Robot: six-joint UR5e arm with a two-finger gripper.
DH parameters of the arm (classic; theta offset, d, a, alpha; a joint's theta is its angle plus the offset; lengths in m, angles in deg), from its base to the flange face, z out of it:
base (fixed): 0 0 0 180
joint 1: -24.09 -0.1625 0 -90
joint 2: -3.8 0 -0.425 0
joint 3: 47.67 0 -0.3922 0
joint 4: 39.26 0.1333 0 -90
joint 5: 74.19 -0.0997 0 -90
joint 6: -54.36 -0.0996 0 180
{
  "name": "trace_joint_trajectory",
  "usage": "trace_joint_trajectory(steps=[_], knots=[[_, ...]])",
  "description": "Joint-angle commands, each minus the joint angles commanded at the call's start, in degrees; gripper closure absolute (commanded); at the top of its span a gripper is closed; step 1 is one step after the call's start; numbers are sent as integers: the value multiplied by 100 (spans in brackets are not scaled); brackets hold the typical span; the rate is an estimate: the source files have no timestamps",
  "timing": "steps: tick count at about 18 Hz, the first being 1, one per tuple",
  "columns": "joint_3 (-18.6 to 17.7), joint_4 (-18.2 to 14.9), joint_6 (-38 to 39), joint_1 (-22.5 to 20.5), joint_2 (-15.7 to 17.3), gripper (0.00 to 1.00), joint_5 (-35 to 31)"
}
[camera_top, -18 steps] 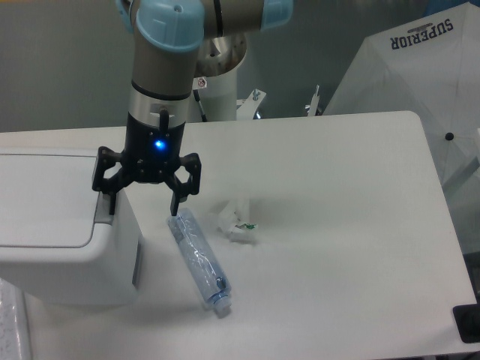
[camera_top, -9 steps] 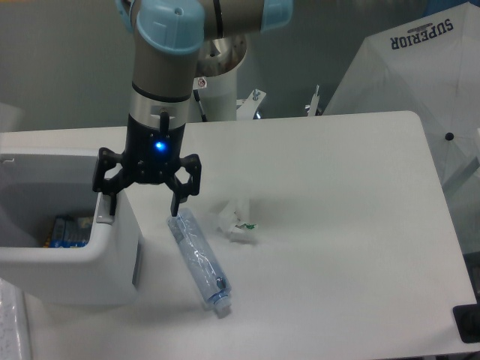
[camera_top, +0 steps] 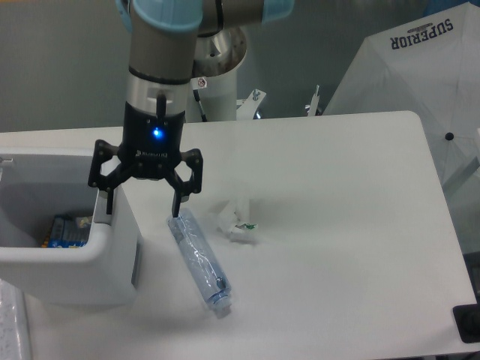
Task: Open the trash can
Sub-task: 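Raise the gripper away from the opened trash can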
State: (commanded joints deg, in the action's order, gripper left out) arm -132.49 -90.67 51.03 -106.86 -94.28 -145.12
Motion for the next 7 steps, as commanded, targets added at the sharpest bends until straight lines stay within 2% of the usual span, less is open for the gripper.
trace_joint_trajectory(steps=[3, 7], knots=[[194, -18, -123, -132, 0, 0, -148], [212, -35, -746, -194, 9, 0, -825]])
